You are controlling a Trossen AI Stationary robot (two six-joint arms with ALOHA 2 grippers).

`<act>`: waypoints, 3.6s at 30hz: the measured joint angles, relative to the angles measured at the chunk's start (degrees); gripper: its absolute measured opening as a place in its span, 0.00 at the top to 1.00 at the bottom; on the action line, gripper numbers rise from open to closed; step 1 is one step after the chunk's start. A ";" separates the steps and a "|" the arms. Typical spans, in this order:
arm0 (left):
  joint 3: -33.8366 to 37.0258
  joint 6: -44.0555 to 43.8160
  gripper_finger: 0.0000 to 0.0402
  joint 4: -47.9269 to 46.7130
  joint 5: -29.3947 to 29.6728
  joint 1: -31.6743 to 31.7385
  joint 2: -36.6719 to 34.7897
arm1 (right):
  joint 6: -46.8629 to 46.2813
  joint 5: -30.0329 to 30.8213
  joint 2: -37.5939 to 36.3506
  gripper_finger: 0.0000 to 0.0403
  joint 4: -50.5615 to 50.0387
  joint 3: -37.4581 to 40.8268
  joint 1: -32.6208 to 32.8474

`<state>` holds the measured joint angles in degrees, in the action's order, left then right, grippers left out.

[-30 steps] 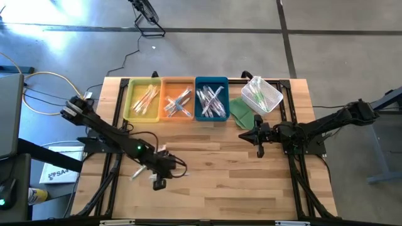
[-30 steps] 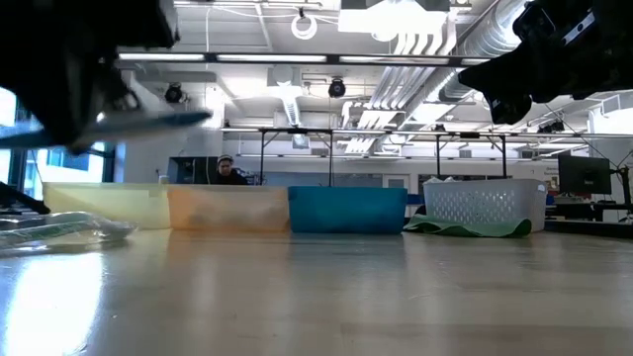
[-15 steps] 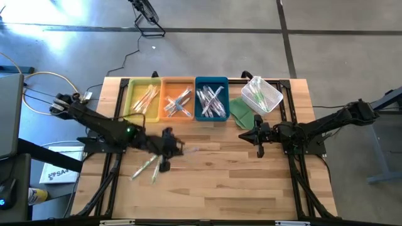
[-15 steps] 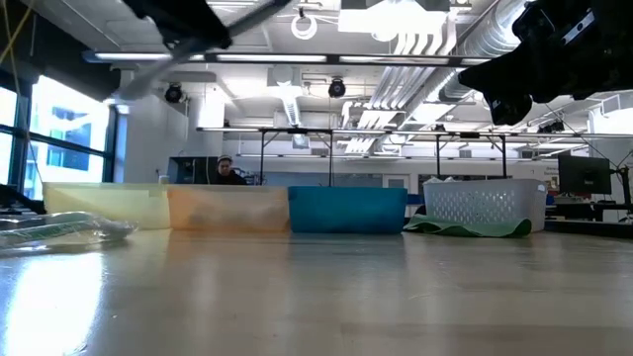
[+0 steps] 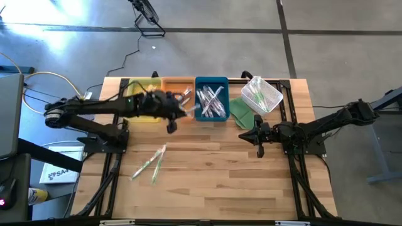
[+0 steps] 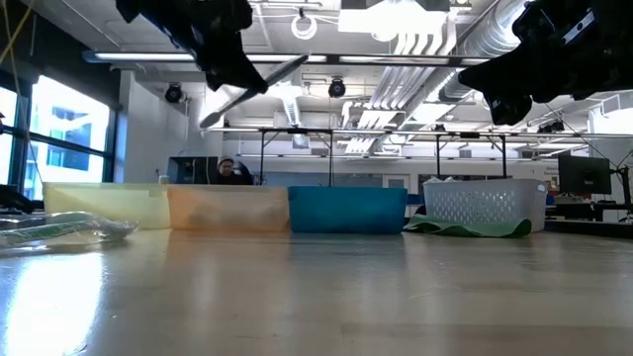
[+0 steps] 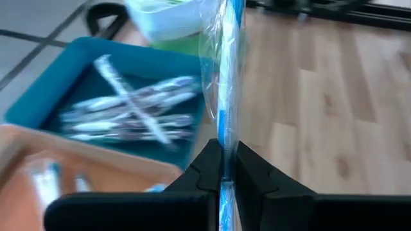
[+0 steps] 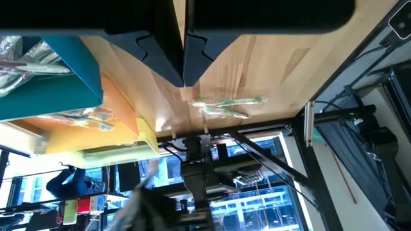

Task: Pick & Place Toothbrushes
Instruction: Put the blue toothbrush into the orange bin, then put the green toothbrush into the white bin

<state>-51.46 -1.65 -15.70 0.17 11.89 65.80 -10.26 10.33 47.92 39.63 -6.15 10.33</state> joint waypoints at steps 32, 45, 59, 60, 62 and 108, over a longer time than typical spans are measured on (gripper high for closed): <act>8.00 -4.07 0.96 16.38 3.70 18.90 17.18 | 1.07 0.04 0.02 0.99 -0.01 -0.02 0.00; 7.98 -7.78 0.81 17.28 9.43 18.88 20.76 | 1.06 0.02 0.01 0.99 -0.04 0.00 0.01; 7.96 -5.64 0.58 25.69 7.62 18.88 20.57 | 1.05 0.00 0.00 0.99 -0.04 0.00 0.00; 7.96 -5.64 0.58 25.87 6.56 18.88 20.57 | 1.05 0.00 0.00 0.99 -0.04 0.00 0.00; 7.96 -4.76 0.58 26.13 2.64 18.88 20.55 | 1.05 -0.02 0.02 0.99 -0.06 0.00 0.02; 7.91 -45.02 0.58 -31.93 -2.63 -38.67 -0.68 | 1.07 0.04 0.00 0.99 -1.42 -0.01 0.02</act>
<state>-43.55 -46.66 -47.63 -2.45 -26.78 65.12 -9.19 10.37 47.92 38.22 -6.16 10.35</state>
